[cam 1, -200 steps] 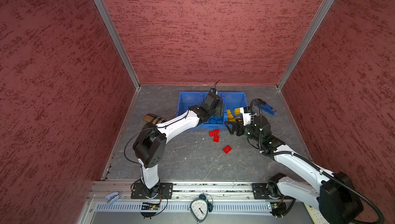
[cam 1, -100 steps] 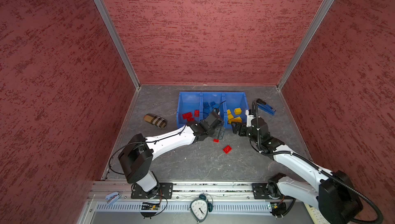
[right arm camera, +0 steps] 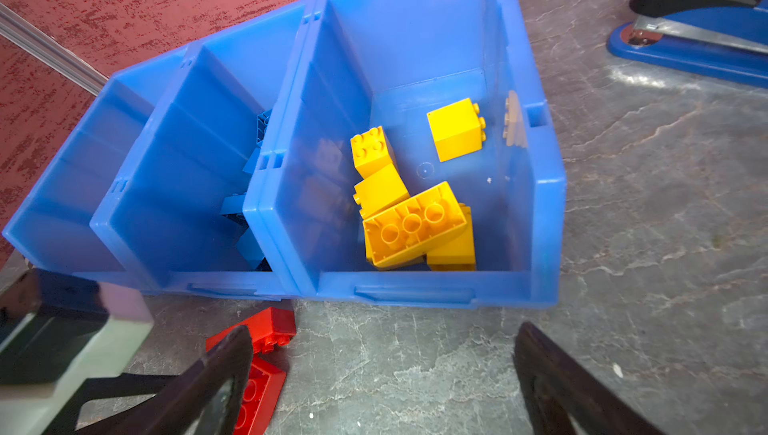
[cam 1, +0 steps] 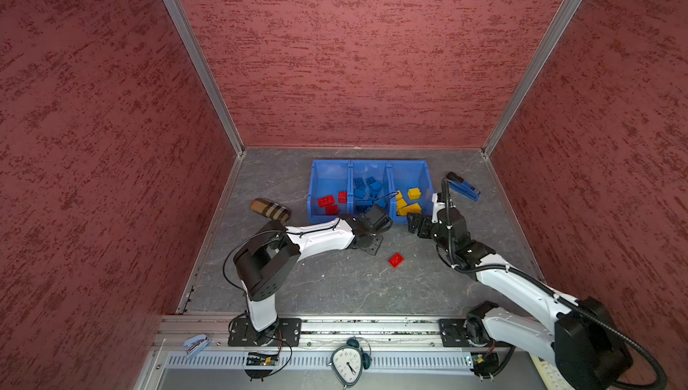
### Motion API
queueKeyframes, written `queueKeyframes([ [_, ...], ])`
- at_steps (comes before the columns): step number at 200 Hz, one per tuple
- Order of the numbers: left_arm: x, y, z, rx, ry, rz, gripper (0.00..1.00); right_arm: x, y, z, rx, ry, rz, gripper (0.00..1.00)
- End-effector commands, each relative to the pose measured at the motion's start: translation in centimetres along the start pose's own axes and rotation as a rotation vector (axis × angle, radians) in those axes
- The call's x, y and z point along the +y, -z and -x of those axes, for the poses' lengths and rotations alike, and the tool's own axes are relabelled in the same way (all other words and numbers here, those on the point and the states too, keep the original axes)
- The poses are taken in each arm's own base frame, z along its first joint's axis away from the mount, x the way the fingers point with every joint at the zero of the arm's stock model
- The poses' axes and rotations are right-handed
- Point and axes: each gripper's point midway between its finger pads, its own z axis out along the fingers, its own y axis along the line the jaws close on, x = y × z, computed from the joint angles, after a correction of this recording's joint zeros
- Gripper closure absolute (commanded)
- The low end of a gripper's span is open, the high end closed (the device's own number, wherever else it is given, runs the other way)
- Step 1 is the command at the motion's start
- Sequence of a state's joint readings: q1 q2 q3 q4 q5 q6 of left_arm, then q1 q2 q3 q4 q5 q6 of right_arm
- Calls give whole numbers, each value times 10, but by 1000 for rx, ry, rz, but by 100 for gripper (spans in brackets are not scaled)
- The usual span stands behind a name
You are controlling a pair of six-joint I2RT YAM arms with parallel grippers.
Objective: Sort the legos into containers by color
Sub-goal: Touch the lego at the center of the table.
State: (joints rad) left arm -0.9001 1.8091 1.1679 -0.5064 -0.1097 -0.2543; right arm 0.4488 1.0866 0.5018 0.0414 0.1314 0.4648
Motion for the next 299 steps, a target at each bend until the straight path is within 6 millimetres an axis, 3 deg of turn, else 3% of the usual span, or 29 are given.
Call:
queueKeyframes([
  [1,-5,-3,21,-50,-13,-48,50,1,3,11,-48,-19,-4,1],
  [44,3,-4,29,-80,-28,-5,54,1,4,12,-57,-18,-1,1],
  [75,17,5,25,-91,-10,41,49,-1,5,10,-55,-24,-5,1],
  [114,29,-4,24,-81,-18,51,48,1,6,14,-65,-18,0,1],
  [161,19,-24,47,-97,-72,34,49,2,7,15,-67,-22,6,1],
  [205,0,-36,42,-70,-113,-35,49,0,13,17,-81,-13,-5,1],
  [240,-4,-35,36,-55,-127,-42,53,1,12,19,-87,-8,2,1],
  [284,-35,-21,37,-104,-196,-165,50,4,10,19,-81,-8,9,1],
  [299,-30,-23,38,-107,-183,-135,50,3,9,18,-77,-11,9,1],
])
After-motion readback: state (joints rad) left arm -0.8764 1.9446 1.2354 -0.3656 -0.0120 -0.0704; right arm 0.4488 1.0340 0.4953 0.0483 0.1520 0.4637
